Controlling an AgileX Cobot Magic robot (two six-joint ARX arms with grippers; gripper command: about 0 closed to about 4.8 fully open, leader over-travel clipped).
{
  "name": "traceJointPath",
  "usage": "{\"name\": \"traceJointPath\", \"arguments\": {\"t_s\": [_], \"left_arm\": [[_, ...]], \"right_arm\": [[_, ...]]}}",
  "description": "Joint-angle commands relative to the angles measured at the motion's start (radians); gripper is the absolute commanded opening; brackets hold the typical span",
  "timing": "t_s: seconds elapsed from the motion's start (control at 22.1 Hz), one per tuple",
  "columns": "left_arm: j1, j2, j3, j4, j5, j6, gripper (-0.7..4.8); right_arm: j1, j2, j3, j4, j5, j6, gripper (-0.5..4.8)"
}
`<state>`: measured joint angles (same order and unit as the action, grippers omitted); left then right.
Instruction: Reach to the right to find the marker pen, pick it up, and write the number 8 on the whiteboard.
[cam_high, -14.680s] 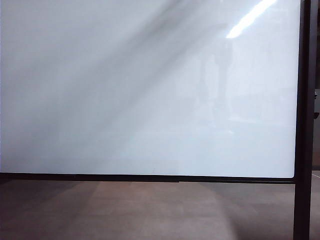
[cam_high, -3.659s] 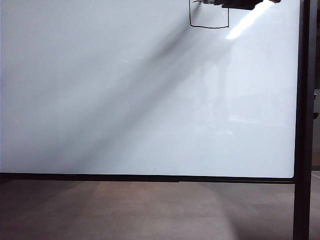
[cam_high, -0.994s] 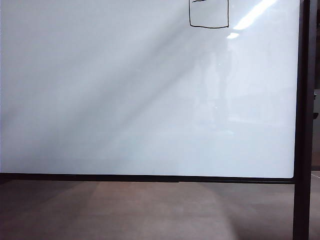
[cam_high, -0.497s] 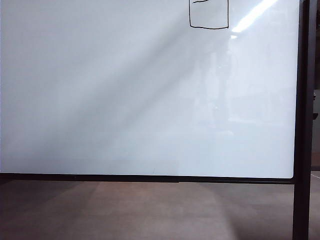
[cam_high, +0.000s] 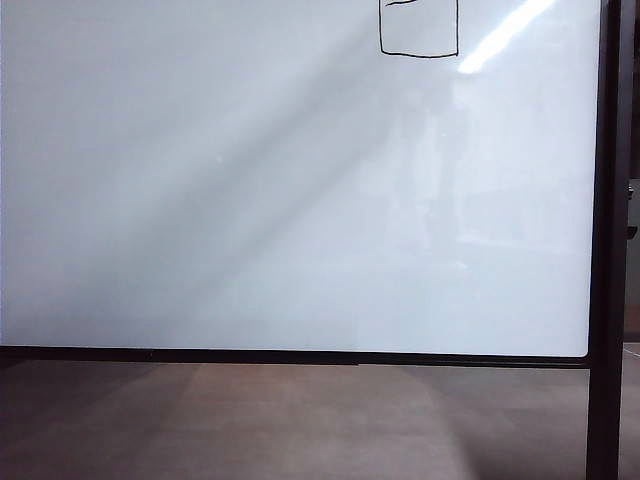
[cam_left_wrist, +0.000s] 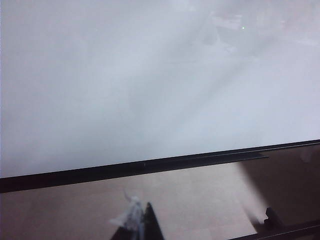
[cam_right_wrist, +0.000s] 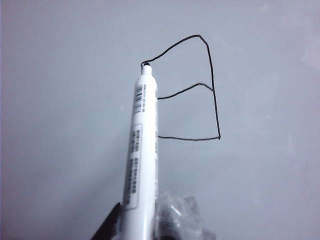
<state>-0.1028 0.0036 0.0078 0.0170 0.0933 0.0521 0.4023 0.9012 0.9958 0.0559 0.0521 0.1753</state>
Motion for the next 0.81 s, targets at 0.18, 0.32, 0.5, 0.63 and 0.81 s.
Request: {"name": "traceJointPath", "arguments": {"t_s": [0.18, 0.32, 0.5, 0.63, 0.81], "left_arm": [[0.025, 0.000, 0.001, -0.017, -0.011, 0.000, -0.05], [0.025, 0.000, 0.001, -0.014, -0.011, 0.000, -0.05], [0.025, 0.000, 0.001, -0.018, -0.008, 0.000, -0.05], [0.026, 0.000, 0.001, -0.018, -0.003, 0.000, -0.05], [0.024, 0.000, 0.001, -0.018, -0.003, 0.000, -0.05]], "right_arm": [[0.014, -0.005, -0.011, 0.022, 0.024, -0.013, -0.05], [0.014, -0.018, -0.014, 0.021, 0.044, -0.040, -0.05], [0.013, -0.123, -0.103, 0.023, 0.086, -0.048, -0.05], [0.013, -0.229, -0.211, 0.022, 0.088, -0.039, -0.05], [0.014, -0.424, -0.384, 0.013, 0.100, 0.010, -0.05]]}}
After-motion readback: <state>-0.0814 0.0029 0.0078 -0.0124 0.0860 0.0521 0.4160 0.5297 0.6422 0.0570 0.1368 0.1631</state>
